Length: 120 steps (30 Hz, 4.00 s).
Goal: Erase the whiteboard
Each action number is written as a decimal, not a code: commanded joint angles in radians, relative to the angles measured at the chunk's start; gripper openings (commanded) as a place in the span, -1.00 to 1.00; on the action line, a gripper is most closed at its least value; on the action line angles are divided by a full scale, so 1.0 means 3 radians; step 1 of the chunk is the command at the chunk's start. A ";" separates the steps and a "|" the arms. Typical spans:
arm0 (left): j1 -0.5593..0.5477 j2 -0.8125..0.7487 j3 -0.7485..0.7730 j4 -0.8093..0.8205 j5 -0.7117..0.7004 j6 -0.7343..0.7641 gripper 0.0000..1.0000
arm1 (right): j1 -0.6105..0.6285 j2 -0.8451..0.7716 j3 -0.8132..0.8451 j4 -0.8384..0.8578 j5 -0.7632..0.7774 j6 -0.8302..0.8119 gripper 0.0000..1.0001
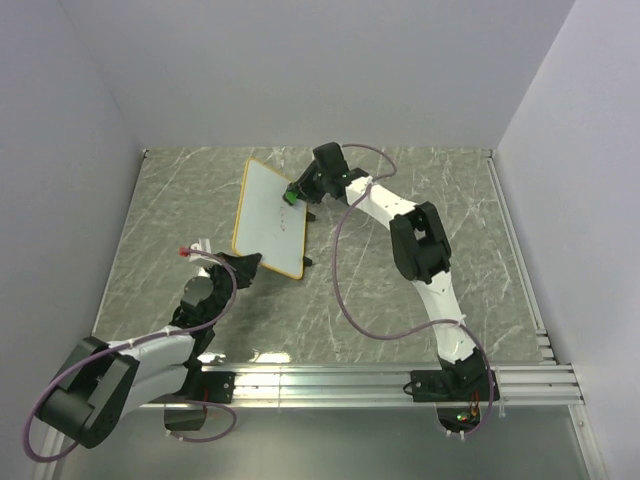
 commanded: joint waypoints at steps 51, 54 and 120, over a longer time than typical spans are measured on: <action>-0.0141 0.0506 -0.0291 0.0232 0.0250 0.0178 -0.99 | 0.0317 0.0700 0.0652 -0.0195 -0.0217 0.0126 -1.00; -0.0162 0.0491 -0.0286 0.0207 0.0234 0.0178 -0.99 | 0.0322 0.0614 0.0371 -0.0047 -0.0223 0.0080 -1.00; -0.0223 0.1008 0.0046 0.0038 0.0383 0.0402 -0.60 | 0.0103 -0.2213 -0.2319 -0.0435 0.0360 -0.1029 -1.00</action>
